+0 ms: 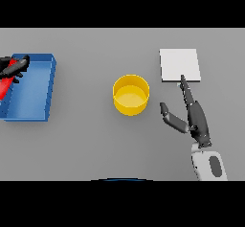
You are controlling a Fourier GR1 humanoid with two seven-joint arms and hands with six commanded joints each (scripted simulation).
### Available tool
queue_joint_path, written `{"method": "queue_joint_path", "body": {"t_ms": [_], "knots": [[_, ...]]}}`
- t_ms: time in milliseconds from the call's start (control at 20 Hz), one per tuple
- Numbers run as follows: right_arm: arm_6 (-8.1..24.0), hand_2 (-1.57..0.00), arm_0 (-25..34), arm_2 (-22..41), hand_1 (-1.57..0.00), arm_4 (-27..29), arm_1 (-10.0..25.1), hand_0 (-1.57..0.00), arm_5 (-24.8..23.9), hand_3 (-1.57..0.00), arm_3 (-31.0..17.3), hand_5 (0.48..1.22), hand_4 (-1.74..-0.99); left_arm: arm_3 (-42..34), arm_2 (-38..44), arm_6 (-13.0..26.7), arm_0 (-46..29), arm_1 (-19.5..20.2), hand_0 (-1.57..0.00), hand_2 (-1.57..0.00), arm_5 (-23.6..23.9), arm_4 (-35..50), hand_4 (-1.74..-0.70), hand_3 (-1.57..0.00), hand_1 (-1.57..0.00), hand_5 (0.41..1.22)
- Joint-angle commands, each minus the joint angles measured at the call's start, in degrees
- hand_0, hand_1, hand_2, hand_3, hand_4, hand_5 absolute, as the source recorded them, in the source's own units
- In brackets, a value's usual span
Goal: Pick up the red beaker and tilt it to pour out 1 green nut into yellow bowl. Pick up the yellow bowl and place it on the metallic measuring scale.
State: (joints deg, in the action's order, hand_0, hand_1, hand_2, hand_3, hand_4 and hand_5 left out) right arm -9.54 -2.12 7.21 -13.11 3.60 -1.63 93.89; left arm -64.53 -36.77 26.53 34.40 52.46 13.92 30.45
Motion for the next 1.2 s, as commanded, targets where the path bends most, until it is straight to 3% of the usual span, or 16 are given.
{"method": "queue_joint_path", "body": {"t_ms": [0, 100, 250, 450, 600, 750, 950, 1150], "knots": [[-0.4, 0.0, 0.1, -0.2, 0.0, 0.1, 0.3, 0.0, 0.1, 0.0, -0.3, 0.677, -1.151, -0.1, -0.1, -0.5, -0.3, 0.9, -0.64, -0.54, -1.1, -0.1, -0.82, -0.45, -0.56, 0.667], [0.1, 0.0, 0.2, 0.2, 0.0, 0.4, 0.2, 0.0, 0.8, 0.0, 0.4, 0.685, -1.145, -0.1, -2.1, 0.8, 0.9, 1.2, -0.41, -0.34, -1.9, -2.7, -0.76, -0.29, -0.36, 0.651], [0.2, 0.0, -0.3, 0.0, 0.0, -0.1, 0.8, 0.0, 0.6, 0.0, 0.6, 0.688, -1.16, 2.4, -2.9, 0.2, 1.5, -0.5, -0.21, -0.18, -1.0, -4.3, -0.73, -0.15, -0.18, 0.647], [1.9, 0.0, 0.0, 0.0, 0.0, -0.7, 0.9, 0.0, 0.0, 0.0, 1.0, 0.679, -1.178, 4.2, -2.9, -0.2, 2.9, -1.7, -0.09, -0.07, 1.6, -6.1, -0.7, -0.06, -0.07, 0.653], [2.7, 0.0, 0.3, 1.9, 0.0, -4.3, 2.1, 0.0, 0.2, 0.0, 1.4, 0.691, -1.146, 4.1, -1.6, -4.4, 2.1, -1.7, -0.04, -0.04, 2.9, -5.6, -0.71, -0.03, -0.04, 0.674], [1.8, 0.0, 3.5, 4.2, 0.0, -6.5, 6.6, 0.0, 5.2, 0.0, 0.8, 0.728, -1.153, 2.2, -1.7, -4.1, 1.8, -1.3, -0.02, -0.02, 4.6, -5.9, -0.71, -0.01, -0.02, 0.689], [5.9, 0.0, 12.0, 10.6, 0.0, -17.7, 14.0, 0.0, 10.6, 0.0, -0.6, 0.704, -1.216, 2.0, -0.9, -5.4, 1.4, -1.7, -0.01, -0.01, 4.6, -4.8, -0.72, -0.01, -0.01, 0.667], [1.6, 0.0, 21.1, 18.3, 0.0, -26.9, 18.6, 0.0, 15.2, 0.0, -5.0, 0.702, -1.232, 2.6, -1.3, -5.3, 1.8, -2.2, 0.0, 0.0, 4.1, -4.9, -0.71, 0.0, 0.0, 0.669]]}}
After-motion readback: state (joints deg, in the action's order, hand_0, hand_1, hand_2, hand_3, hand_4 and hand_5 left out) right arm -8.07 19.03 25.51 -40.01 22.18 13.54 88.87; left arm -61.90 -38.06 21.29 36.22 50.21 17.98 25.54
